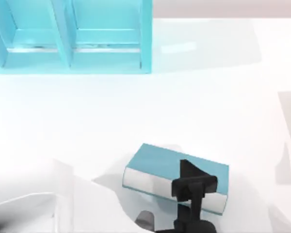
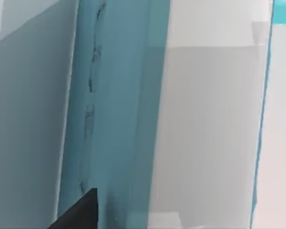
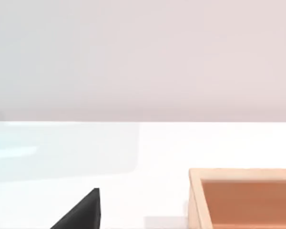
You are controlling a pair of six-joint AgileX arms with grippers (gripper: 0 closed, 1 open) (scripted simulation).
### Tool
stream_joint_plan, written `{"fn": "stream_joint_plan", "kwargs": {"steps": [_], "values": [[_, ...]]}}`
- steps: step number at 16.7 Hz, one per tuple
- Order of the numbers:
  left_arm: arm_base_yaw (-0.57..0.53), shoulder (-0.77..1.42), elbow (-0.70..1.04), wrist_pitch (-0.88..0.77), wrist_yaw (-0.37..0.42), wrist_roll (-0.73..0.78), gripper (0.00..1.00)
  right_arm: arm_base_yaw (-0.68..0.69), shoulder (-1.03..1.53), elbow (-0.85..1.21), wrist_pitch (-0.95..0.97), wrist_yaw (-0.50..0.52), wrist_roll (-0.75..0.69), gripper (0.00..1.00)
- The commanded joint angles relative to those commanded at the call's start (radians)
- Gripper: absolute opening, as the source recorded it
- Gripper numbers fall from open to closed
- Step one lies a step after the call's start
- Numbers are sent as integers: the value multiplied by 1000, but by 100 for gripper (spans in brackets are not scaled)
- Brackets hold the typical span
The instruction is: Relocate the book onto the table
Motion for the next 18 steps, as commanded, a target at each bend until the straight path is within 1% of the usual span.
{"fn": "stream_joint_plan", "kwargs": {"steps": [3,8,11,14,16,18], "values": [[-80,46,68,-216,29,-220,100,0,0,0,0,0,0,100],[-228,135,185,-682,98,-666,100,0,0,0,0,0,0,100],[-302,181,242,-919,140,-889,100,0,0,0,0,0,0,100],[-354,212,281,-1065,171,-1029,100,0,0,0,0,0,0,100],[-371,222,293,-1109,181,-1070,100,0,0,0,0,0,0,100],[-373,224,295,-1114,182,-1075,100,0,0,0,0,0,0,100]]}}
